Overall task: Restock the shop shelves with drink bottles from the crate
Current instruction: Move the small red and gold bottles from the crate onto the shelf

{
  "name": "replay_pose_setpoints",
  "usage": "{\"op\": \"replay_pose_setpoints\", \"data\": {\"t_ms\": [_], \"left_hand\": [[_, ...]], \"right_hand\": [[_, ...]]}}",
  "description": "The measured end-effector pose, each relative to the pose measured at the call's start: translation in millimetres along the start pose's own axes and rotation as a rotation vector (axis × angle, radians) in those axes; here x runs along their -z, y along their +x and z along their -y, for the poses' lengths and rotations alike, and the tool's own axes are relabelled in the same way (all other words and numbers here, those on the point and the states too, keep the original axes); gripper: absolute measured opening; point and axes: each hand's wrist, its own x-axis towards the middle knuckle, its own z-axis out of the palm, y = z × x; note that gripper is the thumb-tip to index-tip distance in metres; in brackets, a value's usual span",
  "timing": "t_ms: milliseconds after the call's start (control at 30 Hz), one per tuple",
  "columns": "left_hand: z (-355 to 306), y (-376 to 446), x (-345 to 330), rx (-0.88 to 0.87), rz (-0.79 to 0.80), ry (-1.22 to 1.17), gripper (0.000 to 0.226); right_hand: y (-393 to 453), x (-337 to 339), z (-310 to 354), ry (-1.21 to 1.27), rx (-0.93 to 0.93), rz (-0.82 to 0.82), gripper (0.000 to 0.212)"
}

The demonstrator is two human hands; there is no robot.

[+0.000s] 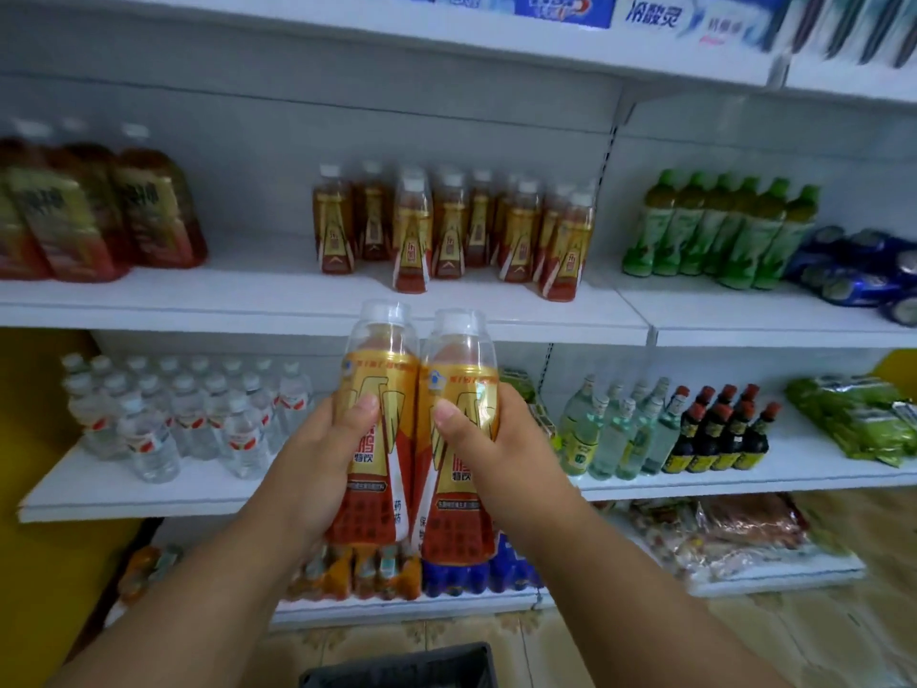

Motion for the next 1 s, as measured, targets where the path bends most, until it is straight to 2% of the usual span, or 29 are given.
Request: {"op": "replay_pose_setpoints", "data": {"t_ms": [233,400,500,567,667,733,833,1000], "left_hand": [[-36,33,24,-0.121,-0.055,0.015,0.046],[-53,52,40,-0.11,-0.105,-0.014,0.058],[-68,69,45,-0.117,-0.084,0.025,0.052],[-75,83,53,-0.149,-0.093,0.054,0.055],[-78,102,65,-0.155,-0.073,0.151,0.073],[-78,114,74,-0.16,-0.061,0.178,0.072],[-80,139,86,-0.167,-0.067,0.187,0.065],[-80,193,118,-0.159,-0.123,0.305,0.034]], "right_hand": [[49,-15,31,0.027,0.123,0.099,0.053],[81,-21,40,0.063,0.152,0.158,0.033],[105,-18,50,0.094,0.155,0.253,0.041],[122,-19,55,0.122,0.201,0.28,0.046],[141,-25,51,0.182,0.227,0.229,0.043],[155,-31,48,0.17,0.232,0.215,0.04],[183,-43,49,0.13,0.245,0.178,0.038],[235,-79,45,0.025,0.255,0.027,0.045]]}}
